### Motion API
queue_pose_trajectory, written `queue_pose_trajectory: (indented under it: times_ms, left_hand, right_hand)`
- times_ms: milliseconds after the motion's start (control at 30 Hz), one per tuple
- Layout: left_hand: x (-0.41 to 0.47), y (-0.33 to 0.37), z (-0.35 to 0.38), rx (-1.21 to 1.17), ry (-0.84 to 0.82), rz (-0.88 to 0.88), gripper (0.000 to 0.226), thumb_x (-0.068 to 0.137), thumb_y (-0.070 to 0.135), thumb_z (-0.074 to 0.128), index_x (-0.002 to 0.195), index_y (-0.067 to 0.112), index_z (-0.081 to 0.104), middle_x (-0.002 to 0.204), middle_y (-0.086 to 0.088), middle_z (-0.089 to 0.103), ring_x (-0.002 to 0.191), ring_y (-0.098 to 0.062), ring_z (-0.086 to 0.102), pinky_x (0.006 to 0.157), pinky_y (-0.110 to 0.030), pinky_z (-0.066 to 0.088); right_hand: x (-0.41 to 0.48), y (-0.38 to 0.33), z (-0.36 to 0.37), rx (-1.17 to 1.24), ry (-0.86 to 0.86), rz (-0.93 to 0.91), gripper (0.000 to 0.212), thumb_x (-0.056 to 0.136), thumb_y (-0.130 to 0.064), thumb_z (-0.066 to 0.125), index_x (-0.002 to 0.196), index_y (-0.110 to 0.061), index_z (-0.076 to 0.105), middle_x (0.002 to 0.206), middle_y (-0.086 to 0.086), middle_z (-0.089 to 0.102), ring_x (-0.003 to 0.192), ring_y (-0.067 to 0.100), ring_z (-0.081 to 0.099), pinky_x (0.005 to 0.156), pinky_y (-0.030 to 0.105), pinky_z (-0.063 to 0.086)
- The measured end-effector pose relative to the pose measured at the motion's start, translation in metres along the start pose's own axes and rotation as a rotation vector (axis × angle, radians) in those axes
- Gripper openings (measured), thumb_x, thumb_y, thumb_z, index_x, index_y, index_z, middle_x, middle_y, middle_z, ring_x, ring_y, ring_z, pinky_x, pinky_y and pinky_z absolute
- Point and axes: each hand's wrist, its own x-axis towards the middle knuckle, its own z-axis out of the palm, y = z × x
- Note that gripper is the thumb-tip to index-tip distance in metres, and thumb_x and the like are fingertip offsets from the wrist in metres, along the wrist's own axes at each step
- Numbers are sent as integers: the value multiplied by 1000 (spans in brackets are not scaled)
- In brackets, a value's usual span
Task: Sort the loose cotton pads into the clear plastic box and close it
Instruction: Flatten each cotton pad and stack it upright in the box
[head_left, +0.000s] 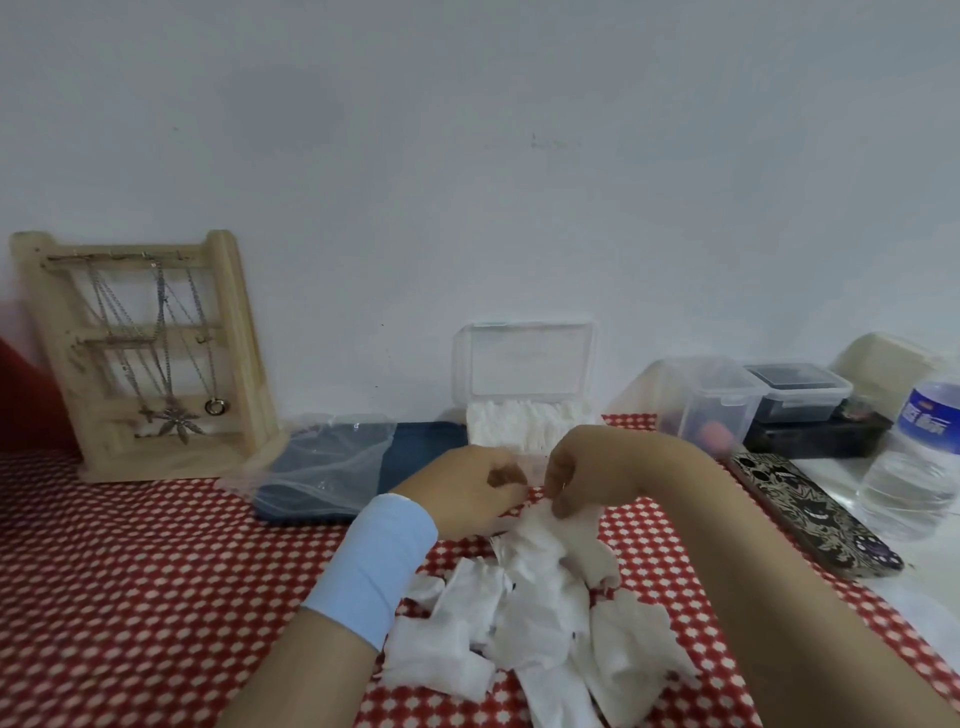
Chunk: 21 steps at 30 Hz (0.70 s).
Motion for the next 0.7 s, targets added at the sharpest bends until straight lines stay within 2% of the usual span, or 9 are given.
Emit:
queue_pose_trajectory:
  times_ms: [33, 100, 167, 233, 300, 367, 500, 633, 700]
  left_hand:
    - [2, 0, -1, -21, 37, -9, 29, 101, 37, 50, 111, 21, 71, 110, 4, 71, 104, -15, 65, 92, -32, 52]
    - [7, -2, -4, -162, 103, -24, 36, 103, 41, 44, 106, 18, 71, 103, 3, 73, 98, -15, 68, 93, -36, 53]
    - [10, -4, -8, -365, 88, -59, 40, 100, 51, 46, 107, 21, 72, 102, 6, 74, 96, -13, 70, 95, -37, 55]
    - [12, -10, -11, -458, 65, -63, 42, 91, 60, 58, 104, 23, 74, 101, 4, 76, 98, -17, 71, 98, -41, 55]
    - [13, -16, -14, -539, 41, -44, 22, 89, 43, 71, 102, 25, 74, 100, 5, 78, 97, -16, 73, 96, -40, 56]
    - [14, -18, -17, -609, 50, -39, 12, 90, 21, 74, 102, 21, 73, 97, 2, 79, 91, -17, 75, 90, -37, 59]
    - [13, -20, -20, -782, 122, -56, 24, 92, 11, 71, 116, 9, 70, 105, -7, 77, 93, -21, 75, 82, -35, 62]
    - [12, -19, -18, -934, 155, -78, 19, 94, 10, 68, 112, 5, 71, 107, -13, 76, 88, -21, 75, 69, -28, 60]
    - [10, -18, -17, -970, 164, -89, 16, 96, 13, 66, 109, 6, 71, 105, -11, 77, 87, -20, 76, 67, -27, 60]
  right_hand:
    - [1, 4, -4, 36, 38, -23, 8, 87, -26, 75, 92, -31, 71, 97, -11, 68, 93, 14, 66, 82, 26, 54]
    - [3, 9, -12, 170, 76, -68, 14, 88, -22, 75, 84, -33, 68, 93, -11, 66, 92, 15, 66, 73, 25, 54]
    - [5, 12, -14, 407, 79, -120, 13, 91, -17, 73, 93, -29, 70, 92, -7, 68, 89, 17, 68, 71, 26, 57]
    - [7, 12, -13, 639, 65, -173, 15, 94, -13, 69, 107, -21, 71, 89, -4, 72, 85, 18, 71, 74, 30, 60]
    - [11, 9, -11, 780, 37, -206, 19, 97, -10, 66, 115, -16, 70, 88, 0, 74, 83, 21, 72, 81, 42, 62]
    - [16, 8, -8, 834, 23, -214, 21, 98, -12, 64, 118, -13, 69, 99, 7, 77, 92, 31, 73, 91, 51, 58]
    - [17, 4, -4, 820, -7, -206, 22, 95, -13, 68, 117, -12, 71, 107, 9, 77, 105, 36, 70, 93, 47, 57]
    - [19, 2, -2, 850, 36, -150, 25, 91, -14, 73, 115, -11, 70, 103, 9, 78, 96, 35, 73, 90, 45, 60]
    - [18, 0, -4, 863, 31, -127, 29, 89, -17, 76, 117, -12, 68, 101, 9, 78, 80, 28, 73, 78, 38, 59]
